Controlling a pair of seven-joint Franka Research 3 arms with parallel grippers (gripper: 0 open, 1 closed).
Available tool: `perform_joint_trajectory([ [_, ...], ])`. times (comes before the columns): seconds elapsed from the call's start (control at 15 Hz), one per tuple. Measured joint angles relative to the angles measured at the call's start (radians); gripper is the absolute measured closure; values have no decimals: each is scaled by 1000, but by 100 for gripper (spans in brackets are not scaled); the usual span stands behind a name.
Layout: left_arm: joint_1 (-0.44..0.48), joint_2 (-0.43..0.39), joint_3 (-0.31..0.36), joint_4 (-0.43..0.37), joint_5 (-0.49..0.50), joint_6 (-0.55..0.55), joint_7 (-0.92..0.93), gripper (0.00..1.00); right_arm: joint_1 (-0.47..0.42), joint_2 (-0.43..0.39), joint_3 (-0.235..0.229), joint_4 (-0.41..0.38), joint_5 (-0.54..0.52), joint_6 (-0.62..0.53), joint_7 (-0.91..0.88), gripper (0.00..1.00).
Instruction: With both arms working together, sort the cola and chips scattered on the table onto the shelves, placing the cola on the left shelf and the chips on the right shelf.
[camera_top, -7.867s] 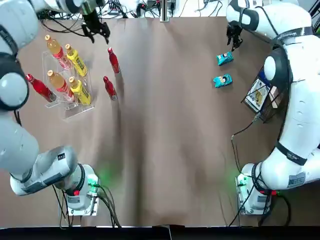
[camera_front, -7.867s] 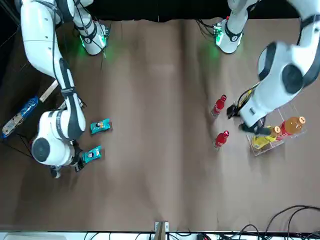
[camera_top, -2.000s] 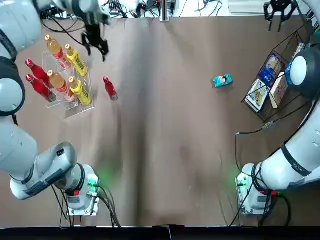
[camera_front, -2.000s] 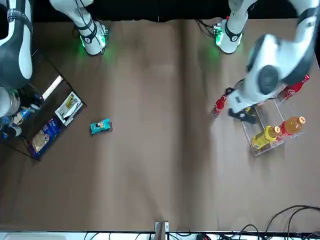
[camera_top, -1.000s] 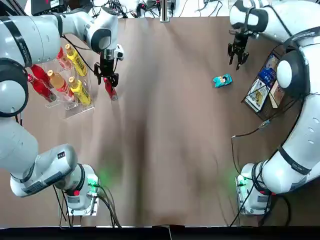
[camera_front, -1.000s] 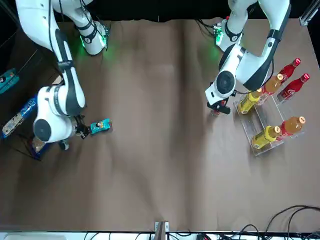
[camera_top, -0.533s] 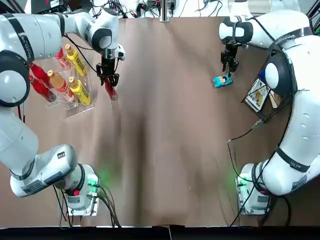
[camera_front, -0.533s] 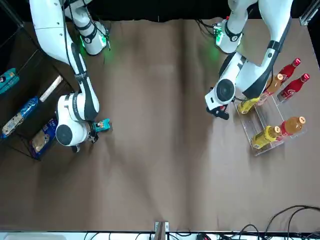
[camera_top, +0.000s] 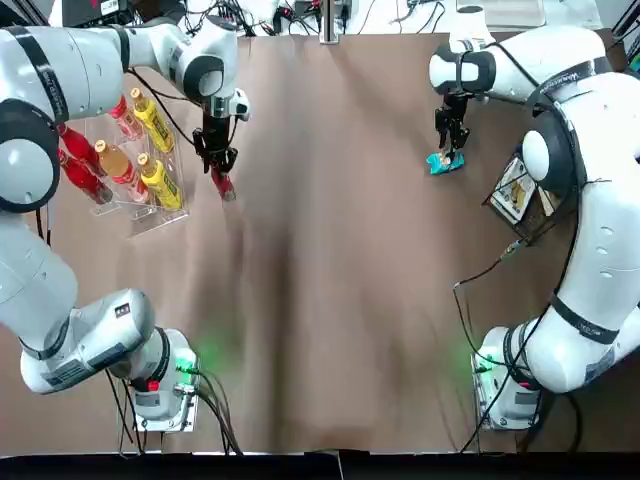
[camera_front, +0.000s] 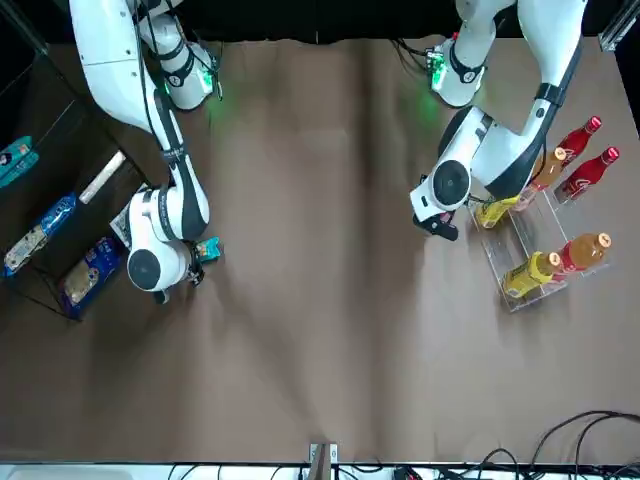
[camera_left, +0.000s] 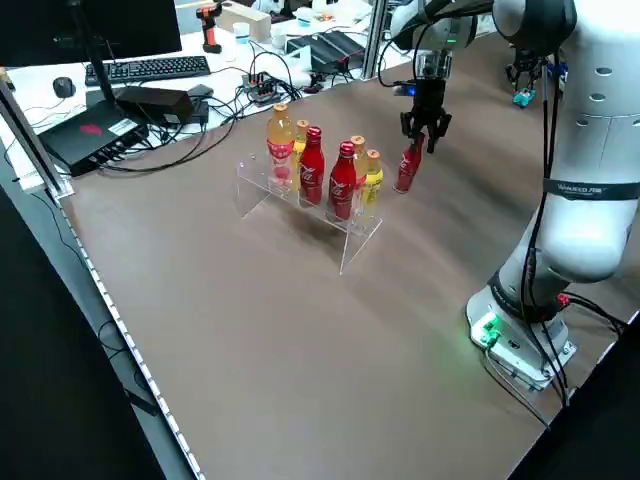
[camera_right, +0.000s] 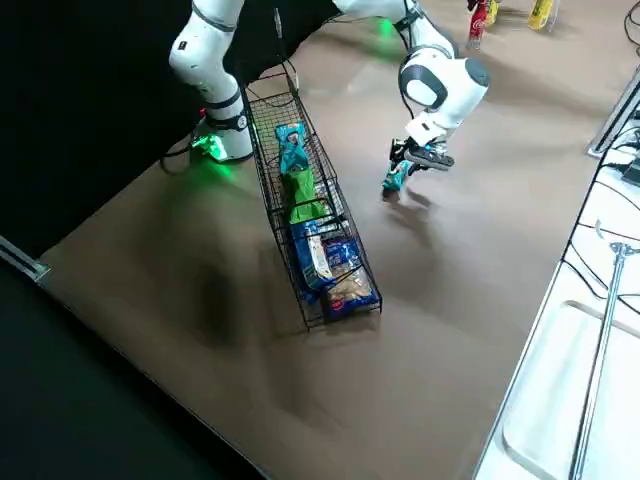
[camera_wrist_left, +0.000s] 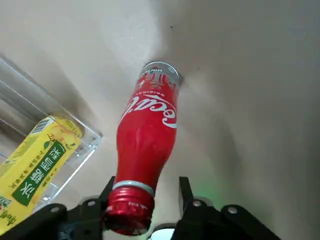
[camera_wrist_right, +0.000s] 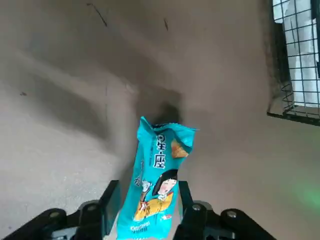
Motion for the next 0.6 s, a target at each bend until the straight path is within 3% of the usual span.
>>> perform_joint_trajectory([
  [0.2, 0, 0, 0, 0, 23, -14, 0, 51, 5, 13, 1, 0, 0, 2, 0, 47],
  [0.47, 0, 0, 0, 0, 24, -23, -1, 69, 14, 43, 1, 0, 0, 33, 1, 50],
  [0.53, 0, 0, 0, 0, 24, -23, -2, 70, 15, 46, 1, 0, 0, 33, 2, 54],
  [0.6, 0, 0, 0, 0, 24, -23, -3, 76, 15, 45, 0, 1, 0, 31, 2, 64],
])
